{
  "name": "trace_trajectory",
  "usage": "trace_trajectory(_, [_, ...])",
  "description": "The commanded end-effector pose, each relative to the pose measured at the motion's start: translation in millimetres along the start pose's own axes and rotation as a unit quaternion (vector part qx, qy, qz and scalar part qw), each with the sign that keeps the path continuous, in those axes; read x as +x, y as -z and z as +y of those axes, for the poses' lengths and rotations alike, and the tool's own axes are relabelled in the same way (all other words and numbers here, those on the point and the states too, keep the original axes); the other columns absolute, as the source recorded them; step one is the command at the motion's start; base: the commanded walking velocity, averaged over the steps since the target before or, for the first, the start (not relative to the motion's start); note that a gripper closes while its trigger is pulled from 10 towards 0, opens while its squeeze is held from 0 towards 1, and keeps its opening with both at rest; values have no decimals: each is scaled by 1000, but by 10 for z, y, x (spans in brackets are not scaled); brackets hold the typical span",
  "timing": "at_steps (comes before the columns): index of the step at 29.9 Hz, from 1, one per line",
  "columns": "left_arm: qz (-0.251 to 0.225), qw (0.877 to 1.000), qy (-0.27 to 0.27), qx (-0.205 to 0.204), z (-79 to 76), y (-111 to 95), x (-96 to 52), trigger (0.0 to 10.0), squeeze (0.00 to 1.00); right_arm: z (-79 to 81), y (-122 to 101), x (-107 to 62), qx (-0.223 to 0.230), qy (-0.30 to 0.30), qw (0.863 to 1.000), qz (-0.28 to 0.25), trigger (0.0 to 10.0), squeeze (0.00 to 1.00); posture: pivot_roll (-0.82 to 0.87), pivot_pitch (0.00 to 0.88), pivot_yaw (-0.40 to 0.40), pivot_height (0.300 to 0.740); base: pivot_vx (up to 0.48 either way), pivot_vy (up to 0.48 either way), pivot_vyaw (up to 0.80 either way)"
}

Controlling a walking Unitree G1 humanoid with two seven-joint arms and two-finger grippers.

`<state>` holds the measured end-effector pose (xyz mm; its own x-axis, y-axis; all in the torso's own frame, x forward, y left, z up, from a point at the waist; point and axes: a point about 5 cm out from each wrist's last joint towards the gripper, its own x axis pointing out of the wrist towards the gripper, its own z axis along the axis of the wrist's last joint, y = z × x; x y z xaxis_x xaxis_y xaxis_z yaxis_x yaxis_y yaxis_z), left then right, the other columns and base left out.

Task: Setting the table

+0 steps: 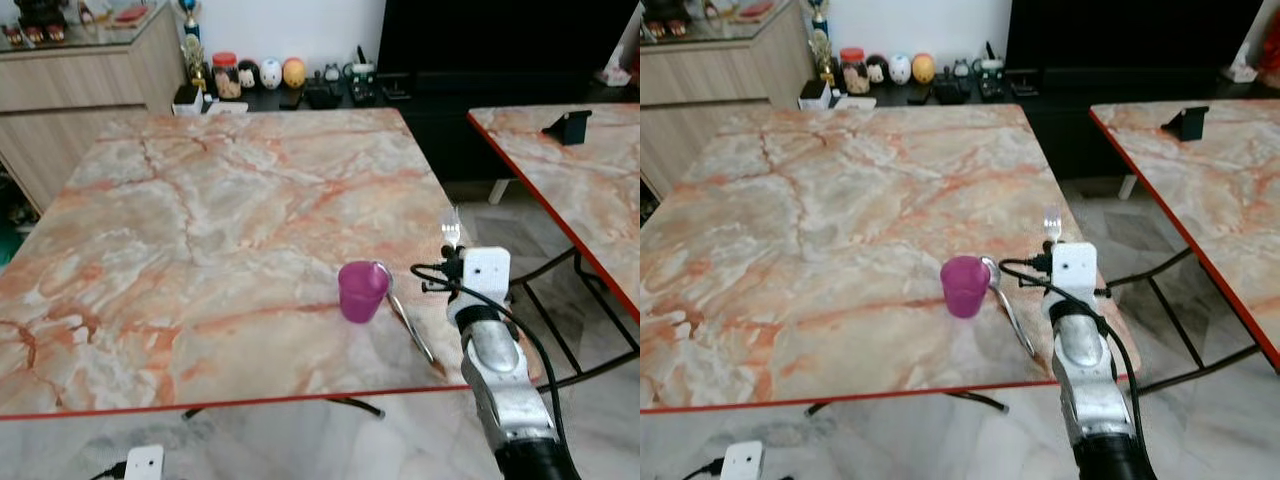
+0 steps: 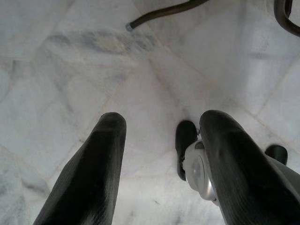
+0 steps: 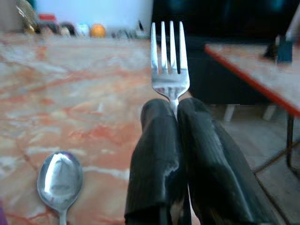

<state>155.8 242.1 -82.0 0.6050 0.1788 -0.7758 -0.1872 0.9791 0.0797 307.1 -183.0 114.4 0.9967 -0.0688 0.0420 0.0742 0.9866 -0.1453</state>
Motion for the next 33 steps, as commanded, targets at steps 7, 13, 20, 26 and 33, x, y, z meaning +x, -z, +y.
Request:
trace_trajectory(7, [4, 1000, -20, 11, 92, 40, -21, 10000, 0, -16, -361, 26, -20, -17, 995, -94, 10000, 0, -69, 0, 15, 720, 0, 0, 0])
trace_trajectory(13, [-9, 1000, -22, 19, 80, -8, -12, 10000, 0, 84, -435, 75, -7, -30, 994, -104, 10000, 0, -67, 0, 16, 720, 0, 0, 0])
trace_trajectory(20, [-11, 999, -21, 29, 62, -6, -12, 10000, 0, 115, -490, 101, 3, -33, 993, -112, 10000, 0, -66, 0, 18, 720, 0, -183, 0])
trace_trajectory(26, [-14, 999, -22, 30, 62, -9, -13, 10000, 0, 125, -541, 121, 6, -34, 992, -120, 10000, 0, -68, 0, 20, 720, 0, -368, 0])
trace_trajectory(33, [-15, 999, -22, 37, 68, -28, -9, 10000, 0, 162, -571, 128, 10, -37, 991, -126, 10000, 0, -70, 0, 24, 720, 0, -368, 0])
